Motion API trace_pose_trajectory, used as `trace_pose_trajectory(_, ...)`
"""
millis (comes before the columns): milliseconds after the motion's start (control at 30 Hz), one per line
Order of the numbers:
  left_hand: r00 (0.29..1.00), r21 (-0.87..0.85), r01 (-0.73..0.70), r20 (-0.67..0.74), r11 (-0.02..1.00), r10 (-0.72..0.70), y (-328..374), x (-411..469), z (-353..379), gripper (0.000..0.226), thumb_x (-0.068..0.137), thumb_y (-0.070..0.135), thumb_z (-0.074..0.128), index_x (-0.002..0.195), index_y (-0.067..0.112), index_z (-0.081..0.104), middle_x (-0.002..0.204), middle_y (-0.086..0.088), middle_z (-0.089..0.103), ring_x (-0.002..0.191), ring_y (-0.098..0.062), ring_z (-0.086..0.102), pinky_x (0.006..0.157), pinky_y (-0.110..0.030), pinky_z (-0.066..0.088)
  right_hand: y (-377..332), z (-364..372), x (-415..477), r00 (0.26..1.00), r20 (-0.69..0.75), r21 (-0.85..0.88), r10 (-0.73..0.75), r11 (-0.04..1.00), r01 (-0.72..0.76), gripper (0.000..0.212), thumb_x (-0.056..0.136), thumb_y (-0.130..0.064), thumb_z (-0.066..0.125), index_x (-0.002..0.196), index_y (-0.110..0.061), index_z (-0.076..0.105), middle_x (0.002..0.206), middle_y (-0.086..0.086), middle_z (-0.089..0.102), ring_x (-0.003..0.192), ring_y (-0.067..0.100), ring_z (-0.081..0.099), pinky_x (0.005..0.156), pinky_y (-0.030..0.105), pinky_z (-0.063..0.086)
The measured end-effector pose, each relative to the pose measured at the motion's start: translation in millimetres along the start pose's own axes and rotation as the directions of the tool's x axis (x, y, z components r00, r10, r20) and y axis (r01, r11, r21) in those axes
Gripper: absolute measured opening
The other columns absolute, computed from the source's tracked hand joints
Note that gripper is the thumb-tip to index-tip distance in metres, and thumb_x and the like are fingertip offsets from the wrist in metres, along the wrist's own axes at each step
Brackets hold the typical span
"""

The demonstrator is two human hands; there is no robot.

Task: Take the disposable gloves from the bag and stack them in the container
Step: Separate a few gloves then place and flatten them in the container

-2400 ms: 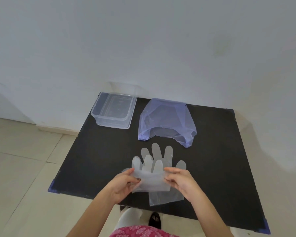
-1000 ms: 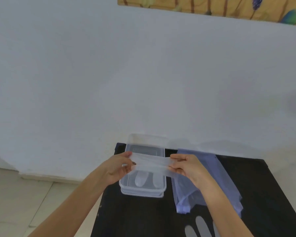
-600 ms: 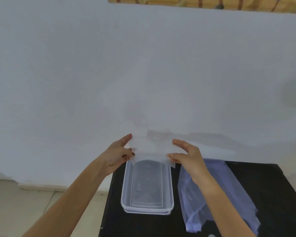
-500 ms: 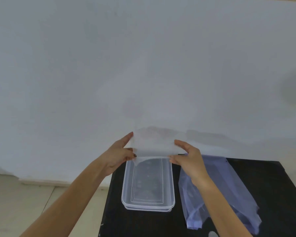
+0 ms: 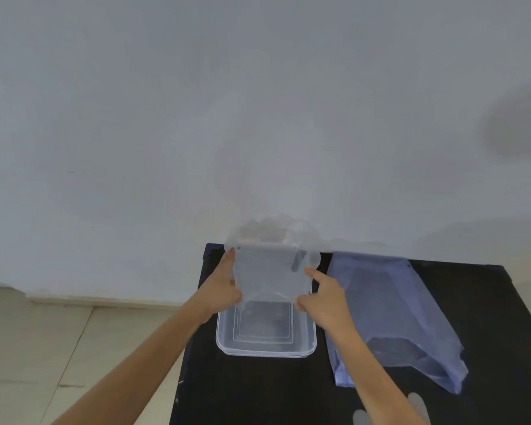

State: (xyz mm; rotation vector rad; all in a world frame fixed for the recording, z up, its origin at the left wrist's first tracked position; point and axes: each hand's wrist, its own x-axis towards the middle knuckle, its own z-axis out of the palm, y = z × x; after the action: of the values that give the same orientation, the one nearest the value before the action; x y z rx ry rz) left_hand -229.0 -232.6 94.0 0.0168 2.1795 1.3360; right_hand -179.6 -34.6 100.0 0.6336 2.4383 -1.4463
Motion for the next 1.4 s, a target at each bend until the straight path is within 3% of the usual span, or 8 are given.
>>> trace_pose_trajectory(200,0.998,0.340,-0.028,-0.043,0.940,0.046,-19.0,17.0,9.2,0.094,0.083,0.010,0.060,0.154,0.023,-0.001,0.162,0.003,0.001,0.134,-0.031,0.037,0.108,-0.042,0.039,4.1,7.9,1.0,0.998,0.053,-0.145,-0.017,0.989,0.024,0.061,0.082,0.007,0.058,0.139,-0.010,0.047,0.115,0.000,0.056,0.098,0.009,0.048,0.084,0.015,0.039)
trace_pose_trajectory(367,0.997,0.523,0.009,-0.073,0.852,0.035,-14.8,19.6,21.0,0.098,0.079,0.001,0.056,0.153,0.014,-0.008,0.162,-0.001,-0.009,0.112,-0.030,0.046,0.092,-0.036,0.044,8.4,19.3,8.0,0.995,0.082,-0.261,-0.061,0.962,0.081,0.053,0.082,0.007,0.056,0.133,-0.006,0.051,0.121,0.005,0.056,0.116,0.025,0.055,0.085,0.018,0.040)
trace_pose_trajectory(500,0.987,0.656,0.018,-0.132,0.755,0.091,-17.4,13.8,30.2,0.090,0.083,0.002,0.054,0.153,0.017,0.000,0.161,0.000,-0.014,0.125,-0.027,0.031,0.087,-0.031,0.047,12.2,31.8,15.5,0.991,0.100,-0.332,-0.084,0.936,0.113,0.043,0.080,0.004,0.060,0.121,-0.006,0.056,0.119,0.012,0.059,0.106,0.027,0.060,0.085,0.027,0.049)
trace_pose_trajectory(767,0.970,0.729,-0.151,-0.021,0.667,0.242,-24.3,8.7,45.4,0.049,0.097,0.026,0.047,0.145,0.020,0.035,0.160,0.002,0.020,0.145,-0.019,0.023,0.115,-0.034,0.026,22.8,48.0,25.6,0.988,0.130,-0.416,-0.085,0.899,0.132,0.033,0.084,0.000,0.063,0.116,-0.005,0.056,0.115,0.013,0.061,0.103,0.025,0.061,0.079,0.022,0.047)
trace_pose_trajectory(867,0.986,0.713,-0.122,0.008,0.691,0.166,-31.6,12.1,54.3,0.044,0.099,0.028,0.042,0.142,0.019,0.041,0.154,0.000,0.035,0.139,-0.020,0.037,0.113,-0.034,0.031,26.7,52.5,27.0,0.988,0.133,-0.425,-0.072,0.897,0.123,0.039,0.085,0.000,0.064,0.121,-0.005,0.053,0.119,0.013,0.059,0.105,0.026,0.061,0.083,0.025,0.048)
trace_pose_trajectory(967,0.994,0.739,-0.098,0.044,0.666,0.098,-38.9,10.5,62.4,0.031,0.097,0.020,0.041,0.122,0.016,0.059,0.125,-0.006,0.062,0.108,-0.020,0.061,0.096,-0.032,0.049,30.5,56.5,26.8,0.989,0.128,-0.439,-0.069,0.891,0.119,0.040,0.085,-0.001,0.064,0.123,-0.004,0.050,0.118,0.014,0.058,0.104,0.026,0.061,0.084,0.027,0.050)
trace_pose_trajectory(1167,0.997,0.691,-0.082,0.053,0.719,0.064,-52.4,19.5,69.3,0.028,0.097,0.017,0.042,0.118,0.014,0.060,0.120,-0.006,0.063,0.103,-0.020,0.062,0.094,-0.033,0.051,28.2,53.9,8.9,0.990,0.127,-0.431,-0.064,0.895,0.113,0.056,0.089,-0.009,0.061,0.139,-0.012,0.038,0.141,0.016,0.039,0.111,0.025,0.058,0.090,0.027,0.050)
trace_pose_trajectory(1400,0.975,0.702,-0.223,0.163,0.677,0.153,-57.5,44.1,75.6,0.031,0.097,0.023,0.046,0.125,0.024,0.060,0.150,0.007,0.041,0.143,-0.019,0.030,0.115,-0.039,0.029,36.8,-1.5,-15.9,0.947,-0.199,-0.298,-0.252,0.936,0.187,0.031,0.092,-0.023,0.060,0.122,-0.027,0.057,0.141,-0.009,0.047,0.095,0.005,0.060,0.087,0.019,0.048)
